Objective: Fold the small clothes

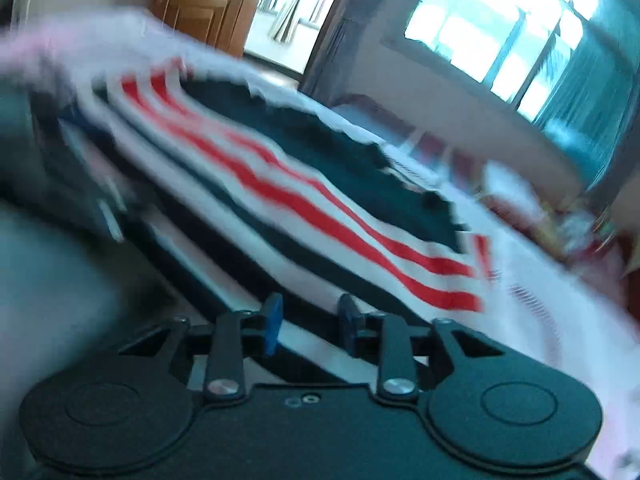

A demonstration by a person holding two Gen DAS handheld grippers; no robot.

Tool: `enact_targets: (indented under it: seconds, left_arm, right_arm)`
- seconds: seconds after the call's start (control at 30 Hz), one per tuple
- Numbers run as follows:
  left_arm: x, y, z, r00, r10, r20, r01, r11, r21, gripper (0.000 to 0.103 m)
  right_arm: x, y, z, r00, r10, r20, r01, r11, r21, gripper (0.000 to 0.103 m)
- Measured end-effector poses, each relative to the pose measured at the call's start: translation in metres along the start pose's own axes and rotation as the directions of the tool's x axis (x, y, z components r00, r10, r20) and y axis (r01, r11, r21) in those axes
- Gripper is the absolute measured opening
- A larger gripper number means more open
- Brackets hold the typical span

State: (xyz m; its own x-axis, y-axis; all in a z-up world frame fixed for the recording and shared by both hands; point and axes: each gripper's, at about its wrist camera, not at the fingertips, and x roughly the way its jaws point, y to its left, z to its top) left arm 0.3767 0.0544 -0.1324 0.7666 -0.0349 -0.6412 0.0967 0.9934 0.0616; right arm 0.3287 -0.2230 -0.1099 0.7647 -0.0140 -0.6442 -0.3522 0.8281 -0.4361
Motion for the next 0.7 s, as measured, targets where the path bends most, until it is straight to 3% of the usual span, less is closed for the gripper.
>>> enact_targets:
  seconds: [0.07, 0.2, 0.33, 0.57, 0.7]
  left_arm:
    - [-0.001, 0.032, -0.008, 1.0, -0.01, 0.01, 0.011, 0.998, -0.056, 0.093]
    - [0.006, 0.02, -0.008, 0.999, 0.025, 0.027, -0.024, 1.0, -0.016, 0.095]
    - [0.006, 0.021, -0.007, 1.0, 0.02, 0.021, -0.02, 0.999, -0.025, 0.096]
    - [-0.023, 0.017, -0.004, 0.998, 0.05, 0.031, -0.051, 0.998, 0.022, 0.096]
    - [-0.042, 0.02, -0.003, 0.999, 0.024, 0.047, -0.023, 0.999, -0.022, 0.096]
  right_arm:
    - [-0.006, -0.031, -0.021, 0.999, 0.013, -0.037, -0.008, 0.991, 0.13, 0.033]
    - [-0.008, -0.07, -0.047, 0.997, 0.079, -0.026, -0.063, 0.919, 0.389, 0.033]
    - [-0.005, -0.05, -0.037, 0.999, -0.001, -0.041, 0.014, 0.942, 0.335, 0.036]
    - [-0.021, -0.071, -0.037, 0.998, 0.069, 0.0, -0.059, 0.861, 0.506, 0.038]
    - [-0.04, -0.065, -0.035, 0.996, 0.087, 0.027, -0.088, 0.842, 0.533, 0.037]
